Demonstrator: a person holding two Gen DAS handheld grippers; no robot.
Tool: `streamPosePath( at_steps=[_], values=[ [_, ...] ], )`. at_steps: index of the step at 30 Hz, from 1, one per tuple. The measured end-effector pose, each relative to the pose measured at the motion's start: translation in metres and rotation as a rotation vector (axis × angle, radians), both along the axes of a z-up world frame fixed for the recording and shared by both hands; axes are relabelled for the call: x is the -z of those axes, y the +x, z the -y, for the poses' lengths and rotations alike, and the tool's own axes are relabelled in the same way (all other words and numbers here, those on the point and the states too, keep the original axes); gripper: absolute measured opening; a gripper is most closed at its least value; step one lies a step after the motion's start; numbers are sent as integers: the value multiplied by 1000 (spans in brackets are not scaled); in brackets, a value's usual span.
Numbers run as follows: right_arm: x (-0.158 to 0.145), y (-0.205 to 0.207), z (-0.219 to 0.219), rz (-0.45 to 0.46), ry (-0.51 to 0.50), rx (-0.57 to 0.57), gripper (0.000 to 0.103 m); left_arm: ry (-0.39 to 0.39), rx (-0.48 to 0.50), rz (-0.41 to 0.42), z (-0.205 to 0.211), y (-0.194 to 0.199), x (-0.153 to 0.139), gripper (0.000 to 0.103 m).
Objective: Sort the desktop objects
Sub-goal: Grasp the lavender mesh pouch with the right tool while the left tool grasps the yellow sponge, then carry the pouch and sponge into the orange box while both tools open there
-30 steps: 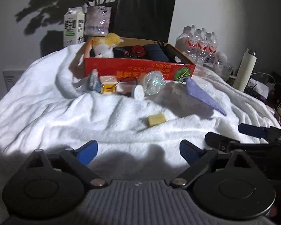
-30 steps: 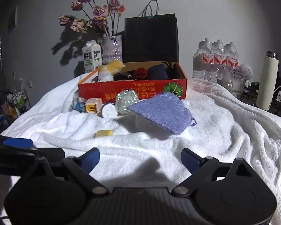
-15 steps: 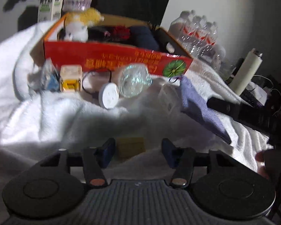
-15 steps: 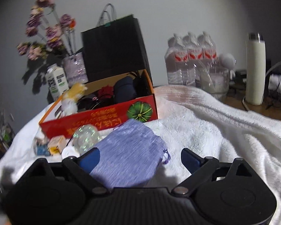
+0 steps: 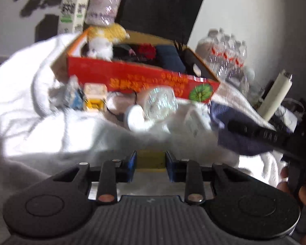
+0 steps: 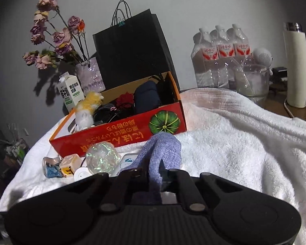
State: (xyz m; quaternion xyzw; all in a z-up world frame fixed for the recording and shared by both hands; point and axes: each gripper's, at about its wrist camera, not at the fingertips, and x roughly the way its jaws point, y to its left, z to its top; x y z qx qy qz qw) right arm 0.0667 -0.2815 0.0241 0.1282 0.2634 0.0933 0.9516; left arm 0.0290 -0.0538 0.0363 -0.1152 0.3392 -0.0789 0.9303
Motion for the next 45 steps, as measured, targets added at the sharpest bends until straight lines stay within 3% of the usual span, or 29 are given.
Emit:
streamPosePath(
  at_steps=[8,15,19,24,27,30,34,38,41,42,43,45],
  values=[
    [-37,-58,-19,120,-84,-80,4,-18,-61,84,-28,-36,-38,31],
    [-56,-98,-39,178,-90,-203,4,51,-66,121,-28,-48,-59,31],
    [-68,-92,-37,197,-106,-220,4,103,-21,150,-30,-33,-70,31],
    [-97,-44,-40,227,-145,-205,4,124,23,154,-47,16,-90,31],
    [-112,7,-52,228,-165,-214,4,112,18,115,-56,69,-96,31],
    [-116,74,-68,163,-159,-232,4,121,42,87,-53,127,-92,31],
    [-101,155,-99,61,-217,-246,4,144,65,7,-40,204,-72,31],
    [-71,212,-112,-44,-221,-251,5,148,89,-73,-36,249,-43,31],
    [-45,235,-120,-130,-254,-272,15,170,72,-116,-38,262,-27,36],
    [-37,239,-122,-156,-293,-270,29,179,68,-108,-40,261,-25,38],
    [-32,242,-124,-182,-346,-259,50,168,81,-102,-43,259,-24,40],
    [-31,238,-122,-174,-416,-212,70,128,91,-88,-50,253,-27,57]
  ],
)
